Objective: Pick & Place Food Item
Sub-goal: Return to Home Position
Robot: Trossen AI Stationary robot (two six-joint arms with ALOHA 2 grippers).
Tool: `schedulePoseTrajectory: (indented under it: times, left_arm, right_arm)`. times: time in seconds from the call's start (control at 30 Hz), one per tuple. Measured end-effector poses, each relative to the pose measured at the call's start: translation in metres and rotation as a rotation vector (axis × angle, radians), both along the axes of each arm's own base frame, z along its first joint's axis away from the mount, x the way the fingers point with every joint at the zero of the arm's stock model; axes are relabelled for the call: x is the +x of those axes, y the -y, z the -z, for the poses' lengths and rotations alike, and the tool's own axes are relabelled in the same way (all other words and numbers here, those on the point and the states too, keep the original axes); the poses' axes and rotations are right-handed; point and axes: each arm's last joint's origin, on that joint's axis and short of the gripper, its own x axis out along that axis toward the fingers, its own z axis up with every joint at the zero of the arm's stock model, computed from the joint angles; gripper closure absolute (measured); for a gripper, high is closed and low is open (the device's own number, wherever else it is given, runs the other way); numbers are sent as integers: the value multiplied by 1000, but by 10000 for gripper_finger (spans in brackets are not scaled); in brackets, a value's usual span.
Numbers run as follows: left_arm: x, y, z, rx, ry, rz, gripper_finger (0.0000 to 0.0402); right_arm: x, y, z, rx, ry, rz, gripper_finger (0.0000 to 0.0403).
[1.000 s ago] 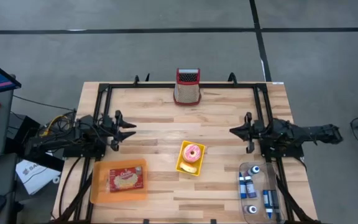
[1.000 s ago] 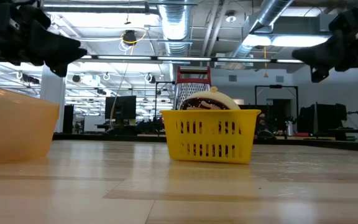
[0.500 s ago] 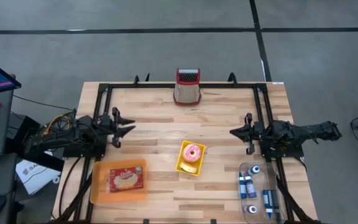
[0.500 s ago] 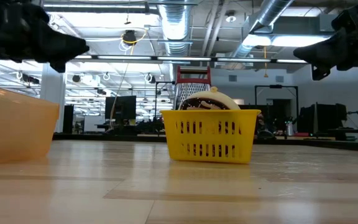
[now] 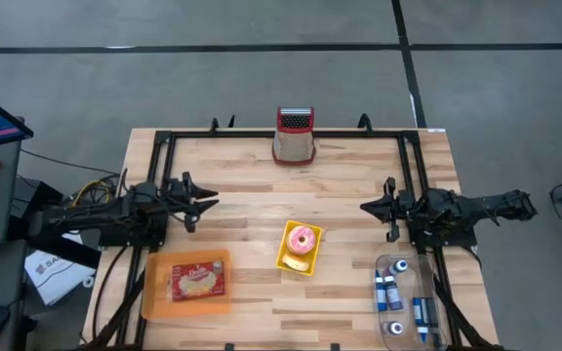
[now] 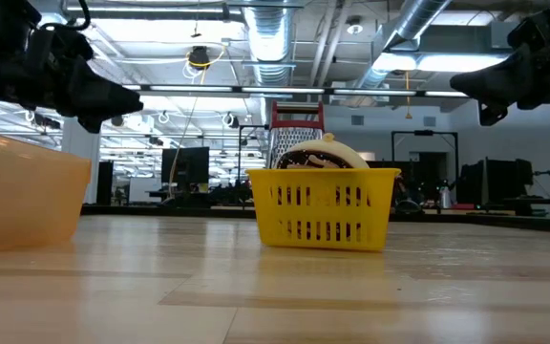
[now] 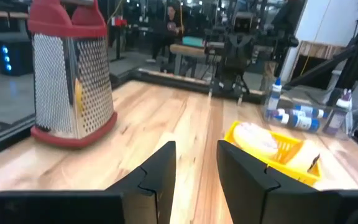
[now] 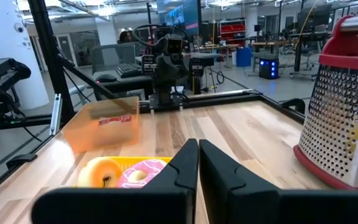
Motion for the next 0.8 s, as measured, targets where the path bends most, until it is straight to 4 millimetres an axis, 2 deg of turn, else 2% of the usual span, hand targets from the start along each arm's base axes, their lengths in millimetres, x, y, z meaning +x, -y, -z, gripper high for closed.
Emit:
schedulePoseTrajectory:
  times: [0.37, 0.8]
  left_arm:
    - [6, -1, 11, -21, -118, 0, 289]
    - [8, -1, 14, -27, -153, 0, 286]
  right_arm:
    - [0, 0, 0, 0, 0, 0, 395]
    - [0, 0, 0, 0, -1, 0, 395]
